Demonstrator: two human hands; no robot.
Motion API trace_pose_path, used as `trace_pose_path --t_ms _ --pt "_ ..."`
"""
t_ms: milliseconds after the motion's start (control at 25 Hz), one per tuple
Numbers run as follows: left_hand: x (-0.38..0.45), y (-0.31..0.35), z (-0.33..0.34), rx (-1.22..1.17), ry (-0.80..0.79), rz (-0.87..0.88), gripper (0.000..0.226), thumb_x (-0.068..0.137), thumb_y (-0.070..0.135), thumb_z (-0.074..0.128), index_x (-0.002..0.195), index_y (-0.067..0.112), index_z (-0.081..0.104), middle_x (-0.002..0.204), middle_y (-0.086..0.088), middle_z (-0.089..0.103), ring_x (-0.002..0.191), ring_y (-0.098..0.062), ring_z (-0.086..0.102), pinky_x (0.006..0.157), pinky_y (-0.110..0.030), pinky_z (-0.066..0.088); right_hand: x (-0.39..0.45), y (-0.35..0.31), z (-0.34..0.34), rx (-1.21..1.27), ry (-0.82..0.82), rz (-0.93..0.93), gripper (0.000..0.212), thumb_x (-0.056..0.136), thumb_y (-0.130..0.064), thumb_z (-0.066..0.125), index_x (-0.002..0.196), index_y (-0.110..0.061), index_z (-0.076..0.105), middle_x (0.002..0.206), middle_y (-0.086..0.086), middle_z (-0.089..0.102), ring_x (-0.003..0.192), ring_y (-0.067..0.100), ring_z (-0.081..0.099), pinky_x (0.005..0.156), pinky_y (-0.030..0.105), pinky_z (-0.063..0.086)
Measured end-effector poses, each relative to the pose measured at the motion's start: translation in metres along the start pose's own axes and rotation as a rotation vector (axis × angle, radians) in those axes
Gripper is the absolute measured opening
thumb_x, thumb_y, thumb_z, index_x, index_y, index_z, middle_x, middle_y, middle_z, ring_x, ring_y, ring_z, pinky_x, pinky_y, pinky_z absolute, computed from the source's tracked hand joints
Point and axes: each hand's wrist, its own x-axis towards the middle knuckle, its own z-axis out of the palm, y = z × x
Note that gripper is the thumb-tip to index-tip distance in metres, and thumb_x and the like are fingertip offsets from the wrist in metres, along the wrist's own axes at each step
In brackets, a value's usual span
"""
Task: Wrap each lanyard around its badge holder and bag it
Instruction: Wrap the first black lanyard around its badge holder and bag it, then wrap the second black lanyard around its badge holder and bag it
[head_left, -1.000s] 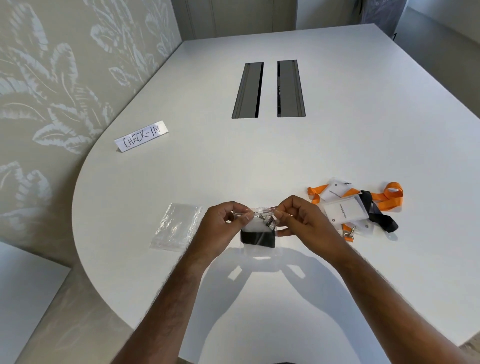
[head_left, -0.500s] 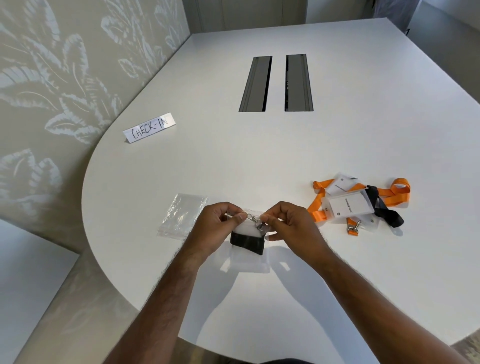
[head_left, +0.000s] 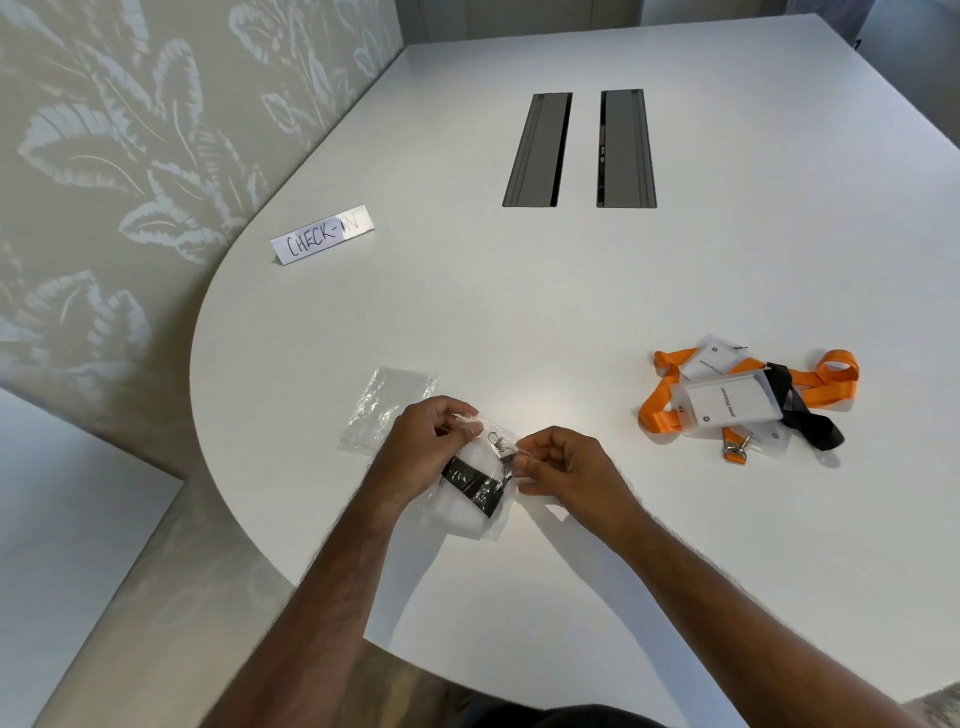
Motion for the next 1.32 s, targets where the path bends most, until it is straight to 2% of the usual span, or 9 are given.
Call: trace_pose_path --t_ms 280,400,520,720,840,920,1000,1200,1320 --pt "0.001 -0.016 -0.002 0.184 0.027 0.008 0.025 0.087 0.032 0.082 0.106 0.035 0.067 0.098 0.010 0.070 0.076 -0.001 0.069 0.068 -0.020 0.050 0.006 0.004 0.008 -0.312 0.056 -0.057 0.020 0.095 -0.016 0.080 0.114 -0.016 0.075 0.092 0.002 0.075 0.062 0.010 0.071 0.066 0.023 0.062" --pt "0.001 -0.019 -0.002 0.248 0.052 0.009 0.026 0.087 0.029 0.083 0.105 0.032 0.065 0.095 0.011 0.068 0.077 -0.003 0.068 0.066 -0.020 0.049 0.010 0.001 0.010 -0.364 0.069 -0.054 0.019 0.096 -0.017 0.078 0.115 -0.017 0.076 0.092 -0.003 0.075 0.051 0.004 0.067 0.060 0.014 0.055" --pt "0.001 -0.018 -0.002 0.282 0.050 0.017 0.027 0.087 0.028 0.083 0.107 0.031 0.064 0.099 0.011 0.067 0.081 -0.006 0.068 0.069 -0.023 0.052 0.013 0.000 0.012 -0.387 0.081 -0.051 0.019 0.097 -0.016 0.077 0.116 -0.017 0.076 0.096 -0.002 0.076 0.048 0.004 0.066 0.056 0.013 0.054" --pt "0.001 -0.016 -0.002 0.386 0.114 0.061 0.030 0.089 0.034 0.081 0.111 0.034 0.061 0.111 0.016 0.061 0.095 -0.007 0.065 0.071 -0.017 0.047 0.013 -0.002 0.011 -0.417 0.086 -0.040 0.027 0.098 -0.023 0.077 0.124 -0.019 0.073 0.112 -0.007 0.075 0.055 0.007 0.070 0.061 0.012 0.054" --pt "0.003 -0.012 0.005 0.443 0.180 0.158 0.030 0.090 0.035 0.079 0.114 0.033 0.060 0.118 0.017 0.057 0.106 -0.015 0.062 0.082 -0.026 0.052 0.010 -0.005 0.005 -0.421 0.102 -0.074 0.030 0.098 -0.027 0.075 0.127 -0.022 0.069 0.125 -0.011 0.069 0.085 0.007 0.070 0.068 0.011 0.052" --pt "0.006 -0.004 0.015 0.466 0.186 0.224 0.030 0.092 0.036 0.077 0.116 0.033 0.060 0.121 0.016 0.058 0.108 -0.016 0.060 0.083 -0.028 0.054 0.007 -0.009 -0.005 -0.478 0.119 -0.118 0.022 0.099 -0.031 0.074 0.120 -0.029 0.067 0.123 -0.012 0.065 0.096 0.007 0.067 0.074 0.009 0.048" --pt "0.010 0.007 0.030 0.464 0.155 0.282 0.028 0.094 0.037 0.075 0.117 0.034 0.060 0.122 0.017 0.058 0.110 -0.015 0.059 0.083 -0.030 0.056 0.003 -0.014 -0.020 -0.562 0.148 -0.172 0.019 0.099 -0.033 0.073 0.115 -0.034 0.064 0.117 -0.012 0.062 0.095 0.007 0.066 0.075 0.011 0.048" --pt "0.024 0.044 0.078 0.409 0.048 0.391 0.021 0.097 0.034 0.072 0.115 0.030 0.064 0.119 0.015 0.061 0.108 -0.014 0.060 0.088 -0.035 0.058 -0.005 -0.022 -0.066 -0.762 0.264 -0.267 0.020 0.101 -0.034 0.070 0.120 -0.026 0.068 0.109 -0.014 0.056 0.090 0.004 0.058 0.071 0.009 0.043" --pt "0.031 0.073 0.114 0.388 -0.014 0.476 0.019 0.097 0.028 0.072 0.115 0.023 0.067 0.118 0.009 0.065 0.107 -0.020 0.061 0.091 -0.042 0.057 -0.016 -0.026 -0.096 -0.714 0.388 -0.233 0.020 0.101 -0.030 0.071 0.120 -0.021 0.069 0.111 -0.010 0.058 0.095 0.009 0.059 0.073 0.008 0.044"
